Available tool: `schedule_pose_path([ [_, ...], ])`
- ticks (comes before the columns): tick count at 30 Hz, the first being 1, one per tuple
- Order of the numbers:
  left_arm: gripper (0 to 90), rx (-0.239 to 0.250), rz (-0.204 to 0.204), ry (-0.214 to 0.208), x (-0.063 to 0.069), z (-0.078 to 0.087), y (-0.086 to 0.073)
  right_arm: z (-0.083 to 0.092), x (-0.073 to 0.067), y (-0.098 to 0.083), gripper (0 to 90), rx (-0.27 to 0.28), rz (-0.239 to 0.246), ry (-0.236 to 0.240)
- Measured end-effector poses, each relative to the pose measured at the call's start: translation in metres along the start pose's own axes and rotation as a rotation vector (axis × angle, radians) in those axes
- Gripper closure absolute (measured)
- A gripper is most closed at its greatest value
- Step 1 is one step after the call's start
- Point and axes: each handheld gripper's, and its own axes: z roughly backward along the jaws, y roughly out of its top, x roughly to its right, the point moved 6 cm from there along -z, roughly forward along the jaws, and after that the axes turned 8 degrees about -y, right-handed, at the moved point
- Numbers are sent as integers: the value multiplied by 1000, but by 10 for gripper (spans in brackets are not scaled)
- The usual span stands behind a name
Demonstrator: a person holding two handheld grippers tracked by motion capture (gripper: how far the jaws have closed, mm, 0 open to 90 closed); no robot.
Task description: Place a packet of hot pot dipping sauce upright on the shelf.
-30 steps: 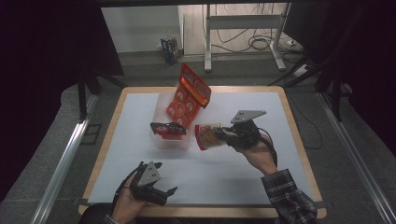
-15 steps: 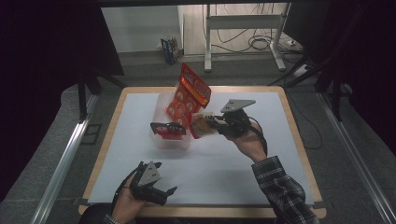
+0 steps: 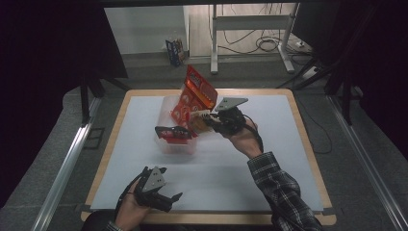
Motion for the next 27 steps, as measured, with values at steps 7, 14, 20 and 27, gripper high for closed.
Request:
schedule_pose_path([
  [7,24,-1,3,2,0,1,0,-18,-9,-1,698,-14,32,36],
  [14,24,-7,0,-2,0,0,-1,-27,-15,0,688,-32,47,93],
  [20,25,-8,0,-5,1,-1,-1,-34,-17,1,683,-51,35,118],
  [27,25,-17,-6,-5,2,-1,-1,-44,-27,2,680,-89,72,139],
])
